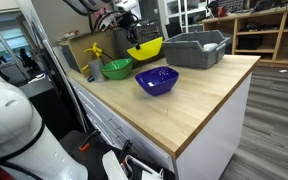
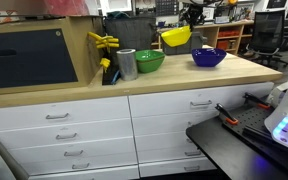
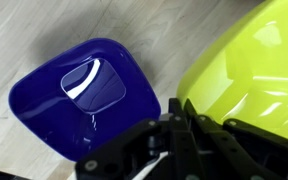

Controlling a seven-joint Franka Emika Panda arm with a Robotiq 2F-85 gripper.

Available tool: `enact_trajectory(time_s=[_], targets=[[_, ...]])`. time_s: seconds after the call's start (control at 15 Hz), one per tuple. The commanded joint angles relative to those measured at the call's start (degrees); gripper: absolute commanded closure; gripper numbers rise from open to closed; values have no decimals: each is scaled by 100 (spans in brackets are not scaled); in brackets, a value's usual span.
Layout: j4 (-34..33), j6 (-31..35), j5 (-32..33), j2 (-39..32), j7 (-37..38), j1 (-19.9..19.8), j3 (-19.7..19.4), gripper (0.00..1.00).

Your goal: Isolate the blue and then the yellow bowl from the stack and place them on the table

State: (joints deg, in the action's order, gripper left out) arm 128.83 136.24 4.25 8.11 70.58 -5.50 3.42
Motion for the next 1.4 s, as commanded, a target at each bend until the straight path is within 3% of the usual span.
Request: enact_trajectory(time_s=[0.0,0.6,1.33], targets=[[25,380,99,-253,534,77,-16,99],[-78,953,-81,-965,1090,229,-194,99],[-476,1229,-390,-1804,889,611,-270,99]])
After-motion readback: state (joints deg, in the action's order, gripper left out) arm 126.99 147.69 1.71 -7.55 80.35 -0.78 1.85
